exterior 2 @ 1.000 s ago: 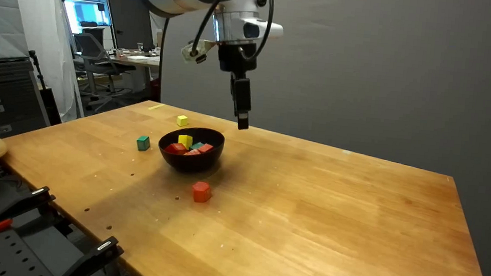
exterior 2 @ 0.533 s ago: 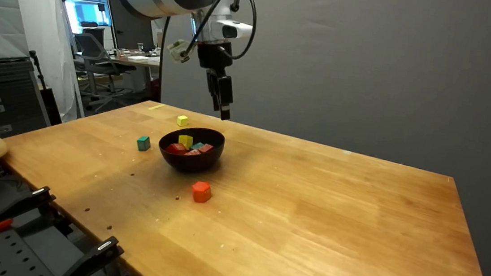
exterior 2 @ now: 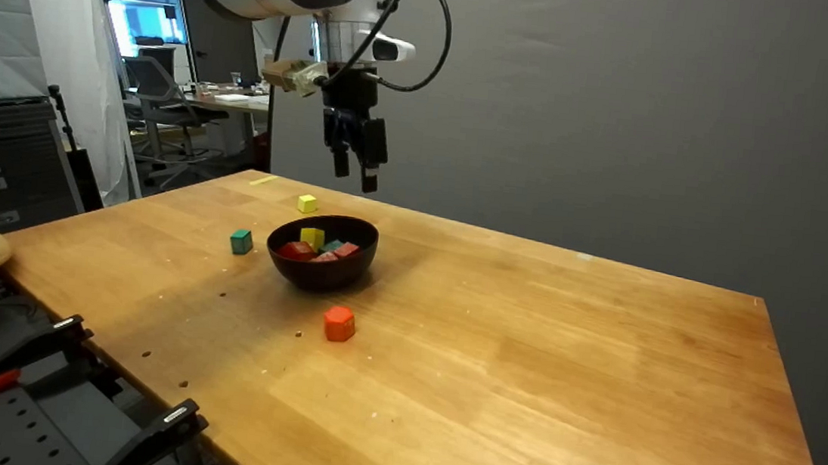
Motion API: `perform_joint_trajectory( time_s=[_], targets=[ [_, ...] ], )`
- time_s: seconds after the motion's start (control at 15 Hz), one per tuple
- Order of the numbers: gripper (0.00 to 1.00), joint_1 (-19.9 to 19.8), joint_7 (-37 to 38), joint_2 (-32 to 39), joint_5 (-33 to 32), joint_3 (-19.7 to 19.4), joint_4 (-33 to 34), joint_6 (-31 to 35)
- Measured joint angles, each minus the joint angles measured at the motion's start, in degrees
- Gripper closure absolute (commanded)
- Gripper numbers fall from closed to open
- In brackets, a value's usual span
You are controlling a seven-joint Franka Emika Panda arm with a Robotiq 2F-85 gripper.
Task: Remove the blocks from the bowl and put them on the table
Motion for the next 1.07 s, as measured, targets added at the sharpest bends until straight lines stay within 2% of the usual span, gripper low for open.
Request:
perform_joint_trajectory(
  time_s=[0.27, 0.4, 0.8, 1.07],
  targets=[
    [0.0, 1.4, 0.3, 0.1, -12.0, -0.6, -3.2, 6.9],
    [0.0, 2.0, -0.6, -0.3, -15.3, -0.5, -5.5, 10.9],
    [0.0, 2.2, -2.5, -0.5, -12.5, 0.9, -7.8, 11.2],
    [0.0, 1.9, -12.4, 2.9, -9.8, 1.2, -6.8, 10.4]
  ],
)
